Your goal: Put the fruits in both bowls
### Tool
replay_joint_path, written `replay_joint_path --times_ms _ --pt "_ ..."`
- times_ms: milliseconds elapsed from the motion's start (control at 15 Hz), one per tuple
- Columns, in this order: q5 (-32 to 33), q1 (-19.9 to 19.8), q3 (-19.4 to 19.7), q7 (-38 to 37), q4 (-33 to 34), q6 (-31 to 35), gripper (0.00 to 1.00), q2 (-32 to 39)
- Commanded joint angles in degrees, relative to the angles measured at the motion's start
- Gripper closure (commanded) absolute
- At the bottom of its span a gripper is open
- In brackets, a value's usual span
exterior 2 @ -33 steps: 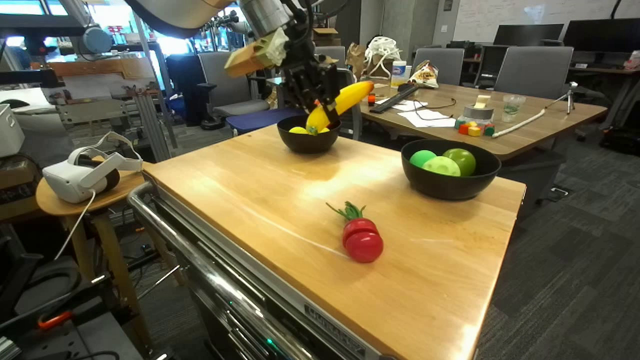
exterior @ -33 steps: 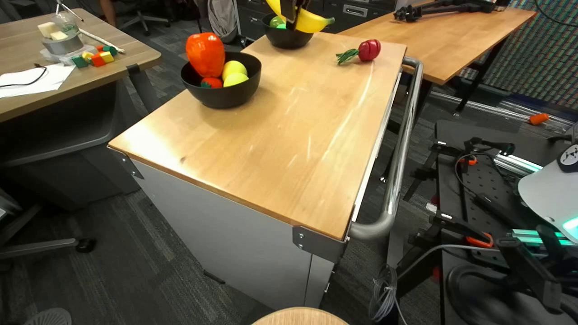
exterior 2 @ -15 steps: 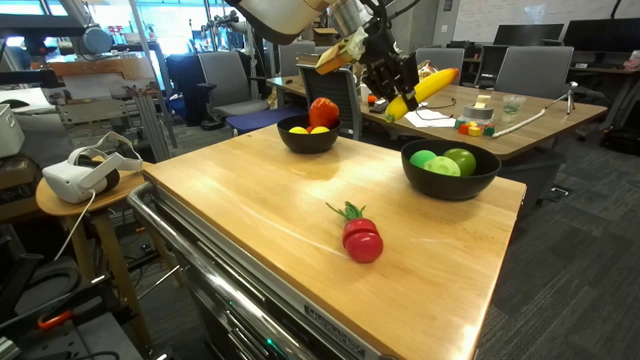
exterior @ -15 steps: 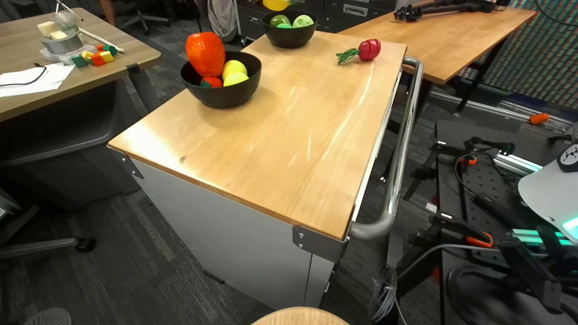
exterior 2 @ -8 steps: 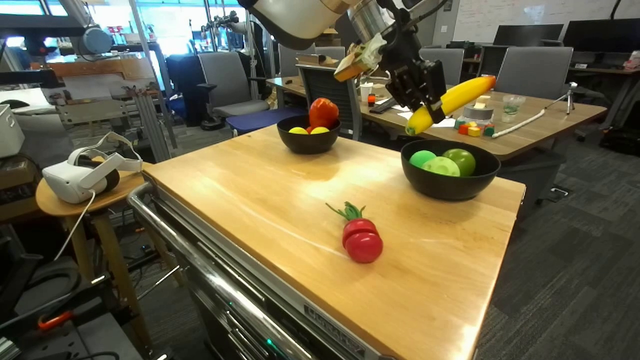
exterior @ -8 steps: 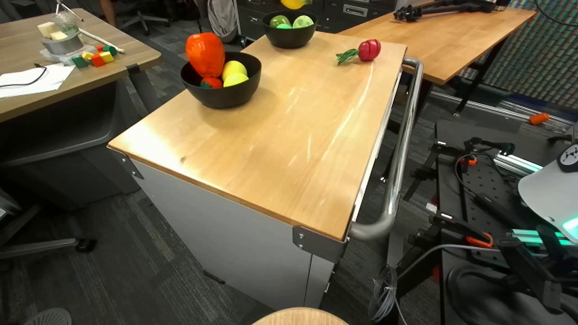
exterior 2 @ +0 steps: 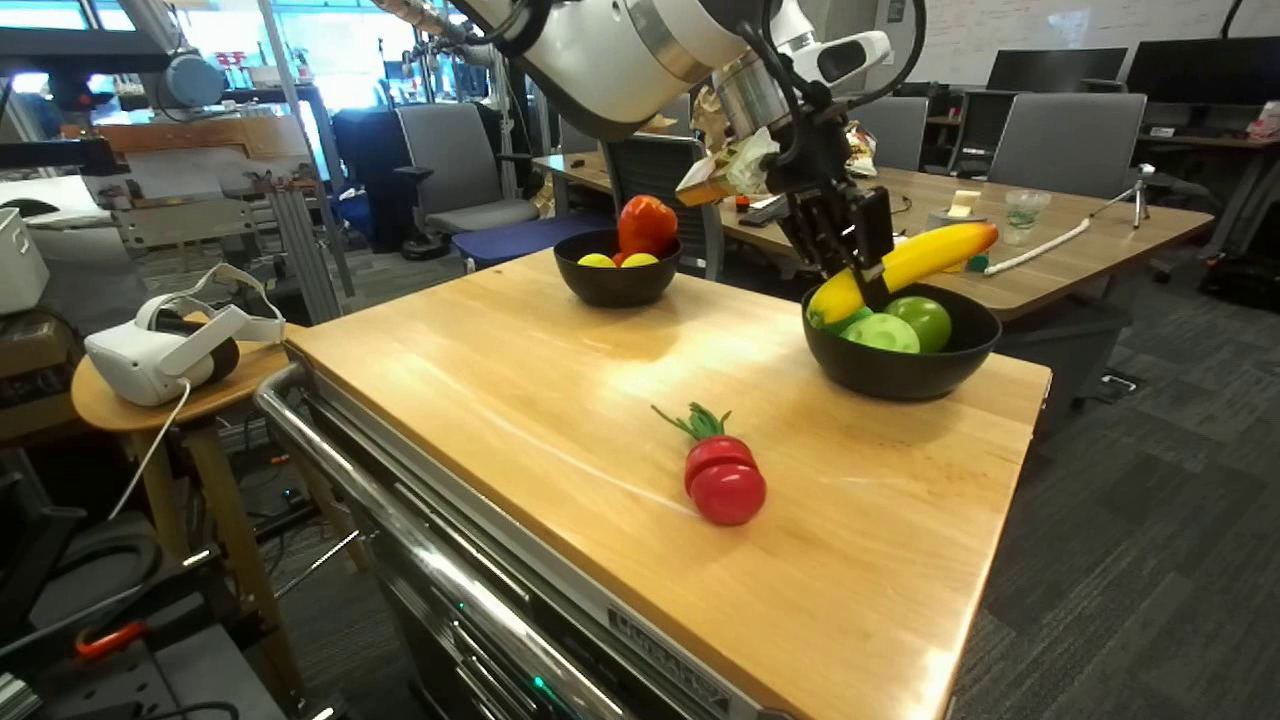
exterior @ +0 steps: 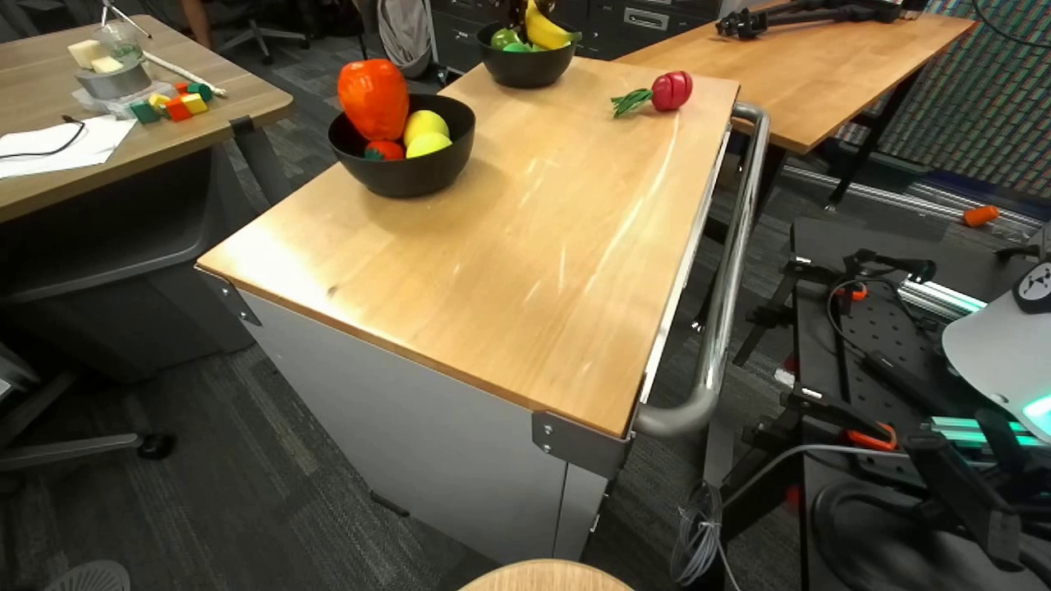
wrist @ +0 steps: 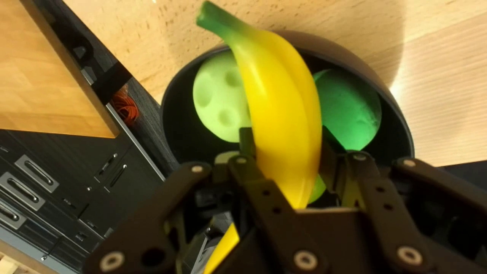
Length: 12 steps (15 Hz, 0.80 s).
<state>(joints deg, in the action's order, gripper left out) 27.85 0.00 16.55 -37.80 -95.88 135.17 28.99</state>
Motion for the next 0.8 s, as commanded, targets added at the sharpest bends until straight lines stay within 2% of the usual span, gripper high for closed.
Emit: replay_joint_path --times_ms 0,200,333,733 --pt "-1.39 -0.08 -0.02 0.02 0.52 0.58 0.31 0.12" --pt "-3.36 -0.09 -1.24 1.2 -1.51 -0.34 0.1 -2.33" --pt "-9.38 -0.98 -4.17 4.53 -4.62 -1.13 0.0 -6.29" --pt "-24.73 -0.47 -9.87 6.81 -21.81 4.52 0.0 -24.07"
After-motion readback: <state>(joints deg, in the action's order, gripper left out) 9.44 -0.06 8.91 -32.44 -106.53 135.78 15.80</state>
